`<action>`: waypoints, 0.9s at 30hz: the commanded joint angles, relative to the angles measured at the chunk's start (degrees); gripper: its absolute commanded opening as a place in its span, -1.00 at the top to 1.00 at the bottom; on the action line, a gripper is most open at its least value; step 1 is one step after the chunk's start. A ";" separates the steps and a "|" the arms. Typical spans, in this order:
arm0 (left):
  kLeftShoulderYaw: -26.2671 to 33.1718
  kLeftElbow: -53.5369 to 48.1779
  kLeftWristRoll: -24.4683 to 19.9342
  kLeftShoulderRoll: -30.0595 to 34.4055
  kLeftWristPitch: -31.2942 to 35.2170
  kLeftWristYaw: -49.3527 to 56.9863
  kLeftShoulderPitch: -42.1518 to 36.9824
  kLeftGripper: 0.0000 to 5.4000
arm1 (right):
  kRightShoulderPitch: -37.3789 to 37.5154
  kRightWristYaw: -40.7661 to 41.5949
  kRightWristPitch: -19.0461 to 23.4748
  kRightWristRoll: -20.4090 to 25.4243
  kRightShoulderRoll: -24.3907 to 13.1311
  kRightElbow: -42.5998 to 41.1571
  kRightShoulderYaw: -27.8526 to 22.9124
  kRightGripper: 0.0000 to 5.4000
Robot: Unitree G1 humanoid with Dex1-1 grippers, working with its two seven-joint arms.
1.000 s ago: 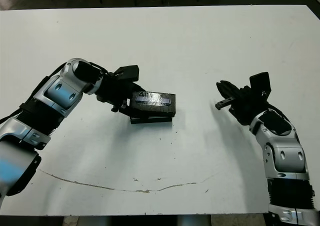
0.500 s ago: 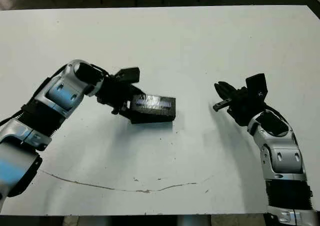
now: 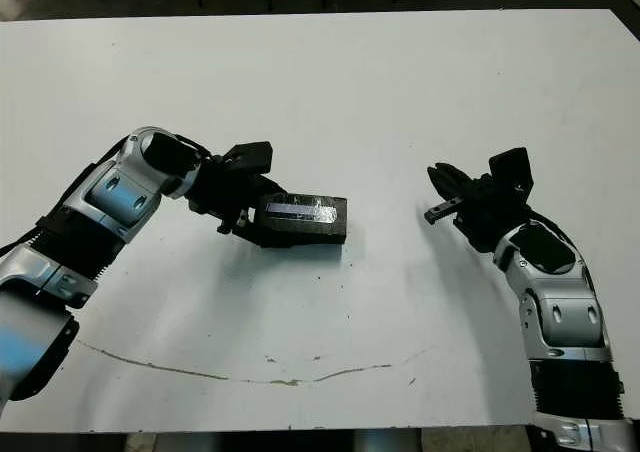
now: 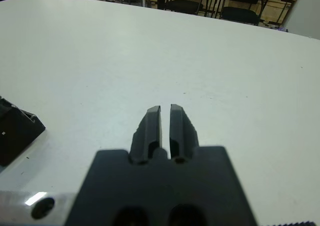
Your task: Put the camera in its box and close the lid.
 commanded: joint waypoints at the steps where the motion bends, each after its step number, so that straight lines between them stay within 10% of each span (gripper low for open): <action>1: 0.58 1.58 0.71 1.96 0.21 -0.09 2.22 -0.08 | 1.37 0.46 -0.02 -0.17 -0.17 0.58 0.14 1.00; 27: 8.49 8.56 -5.95 0.58 -0.56 2.48 8.33 -0.08 | 1.38 0.38 0.59 -0.12 0.04 -0.33 0.50 1.00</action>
